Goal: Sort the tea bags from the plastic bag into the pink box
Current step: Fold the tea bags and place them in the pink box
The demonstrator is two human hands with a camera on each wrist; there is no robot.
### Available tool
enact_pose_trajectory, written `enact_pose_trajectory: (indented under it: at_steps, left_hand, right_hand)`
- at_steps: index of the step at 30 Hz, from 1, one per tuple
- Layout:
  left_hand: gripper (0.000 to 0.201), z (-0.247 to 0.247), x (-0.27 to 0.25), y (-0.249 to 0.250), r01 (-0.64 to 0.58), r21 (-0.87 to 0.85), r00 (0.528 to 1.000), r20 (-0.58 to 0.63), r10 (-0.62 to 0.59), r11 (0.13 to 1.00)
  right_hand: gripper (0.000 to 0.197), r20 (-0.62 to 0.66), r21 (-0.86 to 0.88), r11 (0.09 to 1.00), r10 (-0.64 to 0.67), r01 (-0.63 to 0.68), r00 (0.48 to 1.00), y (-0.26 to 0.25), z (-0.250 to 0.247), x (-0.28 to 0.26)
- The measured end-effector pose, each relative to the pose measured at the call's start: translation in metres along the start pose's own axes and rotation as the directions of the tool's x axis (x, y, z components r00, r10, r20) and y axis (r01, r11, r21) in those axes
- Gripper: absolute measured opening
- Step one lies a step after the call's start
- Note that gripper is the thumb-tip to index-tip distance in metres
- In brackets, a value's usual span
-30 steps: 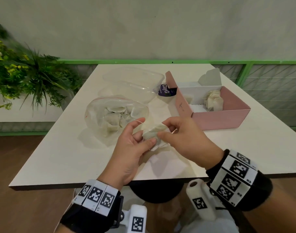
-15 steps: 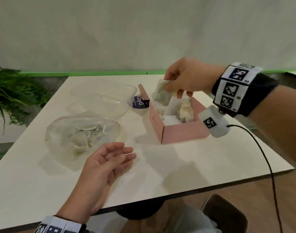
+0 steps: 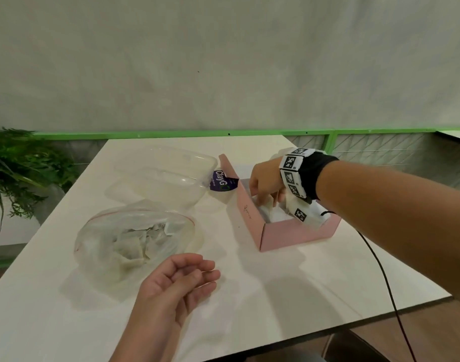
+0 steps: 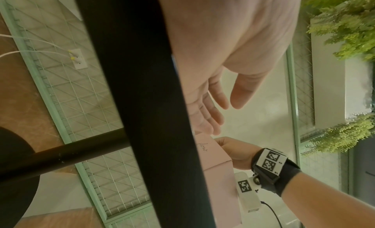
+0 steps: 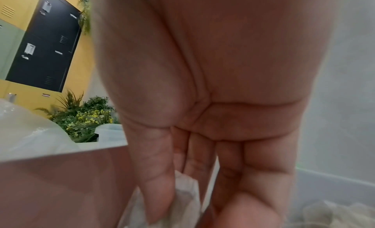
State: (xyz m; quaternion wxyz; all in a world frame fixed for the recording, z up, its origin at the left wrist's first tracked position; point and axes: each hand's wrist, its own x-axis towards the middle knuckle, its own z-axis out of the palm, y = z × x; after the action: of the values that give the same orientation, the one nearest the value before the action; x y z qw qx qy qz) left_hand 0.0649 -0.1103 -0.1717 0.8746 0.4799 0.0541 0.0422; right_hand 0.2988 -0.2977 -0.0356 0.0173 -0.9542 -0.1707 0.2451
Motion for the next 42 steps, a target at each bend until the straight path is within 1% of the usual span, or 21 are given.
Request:
enact_pose_trajectory:
  at_steps: [1, 2, 4, 7, 12, 14, 17, 19, 21, 23, 25, 27, 29, 31, 33, 34, 38, 40, 42]
  left_hand:
    - [0.027, 0.0, 0.001, 0.0, 0.006, -0.025, 1.0, -0.007, -0.006, 1.0]
    - [0.024, 0.0, 0.001, 0.0, 0.013, -0.035, 1.0, -0.01, -0.013, 0.999]
    - [0.027, 0.0, 0.003, 0.0, 0.016, -0.049, 1.0, -0.012, -0.017, 0.999]
    - [0.029, 0.001, 0.003, 0.002, 0.016, -0.054, 1.0, -0.011, -0.016, 0.998]
    - [0.029, 0.0, 0.003, 0.002, 0.028, -0.064, 0.999, -0.019, -0.029, 0.998]
    - [0.029, 0.0, 0.002, 0.002, 0.028, -0.061, 0.999, -0.018, -0.029, 0.998]
    - [0.029, 0.0, 0.002, 0.002, 0.022, -0.063, 1.0, -0.014, -0.023, 0.998]
    - [0.028, 0.001, 0.001, 0.003, 0.024, -0.07, 1.0, -0.013, -0.025, 0.997]
    - [0.028, 0.002, 0.001, 0.004, 0.029, -0.072, 0.999, -0.012, -0.03, 0.997]
    - [0.028, 0.003, 0.001, 0.005, 0.033, -0.079, 0.999, -0.009, -0.033, 0.996]
    - [0.028, 0.003, 0.0, 0.006, 0.036, -0.083, 0.999, -0.011, -0.037, 0.996]
    - [0.028, 0.004, -0.001, 0.006, 0.04, -0.085, 0.999, -0.018, -0.042, 0.996]
    - [0.028, 0.004, -0.002, 0.007, 0.044, -0.086, 0.999, -0.022, -0.046, 0.995]
    - [0.025, 0.004, -0.003, 0.008, 0.048, -0.086, 0.998, -0.027, -0.051, 0.995]
    - [0.019, 0.005, -0.003, 0.009, 0.061, -0.086, 0.998, -0.03, -0.064, 0.994]
    - [0.016, 0.005, -0.003, 0.01, 0.069, -0.086, 0.997, -0.033, -0.072, 0.994]
    - [0.015, 0.006, -0.004, 0.013, 0.091, -0.086, 0.995, -0.037, -0.095, 0.992]
    - [0.015, 0.005, -0.004, 0.013, 0.094, -0.081, 0.994, -0.04, -0.097, 0.992]
    - [0.016, 0.006, -0.005, 0.013, 0.095, -0.074, 0.994, -0.041, -0.098, 0.993]
  right_hand:
    - [0.013, 0.002, 0.0, 1.0, 0.002, -0.002, 1.0, 0.0, 0.001, 0.003]
    - [0.013, -0.007, 0.006, 1.0, 0.009, -0.009, 1.0, 0.0, 0.001, 0.006]
    - [0.013, -0.063, 0.041, 0.999, 0.021, -0.018, 0.998, 0.0, 0.0, 0.01]
    - [0.012, -0.155, 0.086, 0.996, 0.008, 0.005, 0.988, 0.001, -0.003, 0.012]
    - [0.013, -0.19, 0.119, 0.993, 0.003, 0.021, 0.982, 0.003, -0.005, 0.012]
    - [0.013, -0.237, 0.119, 0.992, -0.013, 0.042, 0.971, 0.003, -0.007, 0.013]
    - [0.014, -0.337, 0.115, 0.992, -0.019, 0.061, 0.941, 0.001, -0.012, 0.006]
    - [0.019, -0.357, 0.155, 0.986, -0.009, 0.069, 0.934, -0.001, -0.015, -0.003]
    - [0.025, -0.292, 0.205, 0.977, -0.004, 0.067, 0.956, -0.003, -0.014, -0.011]
    - [0.028, -0.151, 0.227, 0.973, 0.004, 0.031, 0.989, -0.005, -0.008, -0.015]
    - [0.028, -0.005, 0.145, 0.989, 0.037, -0.036, 0.999, -0.01, 0.002, -0.014]
    - [0.029, 0.074, -0.028, 0.998, 0.063, -0.061, 0.995, -0.014, 0.013, -0.008]
    - [0.031, 0.076, -0.172, 0.984, 0.065, -0.051, 0.995, -0.019, 0.02, -0.003]
    - [0.034, 0.061, -0.203, 0.979, 0.051, -0.038, 0.997, -0.02, 0.022, -0.001]
    - [0.038, 0.052, -0.191, 0.981, 0.038, -0.027, 0.998, -0.019, 0.022, -0.001]
    - [0.037, 0.046, -0.171, 0.985, 0.032, -0.024, 0.998, -0.018, 0.023, -0.001]
    - [0.04, 0.083, -0.124, 0.992, -0.018, 0.028, 0.996, -0.01, 0.023, -0.003]
    - [0.039, 0.061, -0.082, 0.996, -0.035, 0.039, 0.998, -0.006, 0.022, -0.005]
    - [0.037, 0.043, -0.053, 0.998, -0.017, 0.02, 0.999, 0.0, 0.021, -0.009]
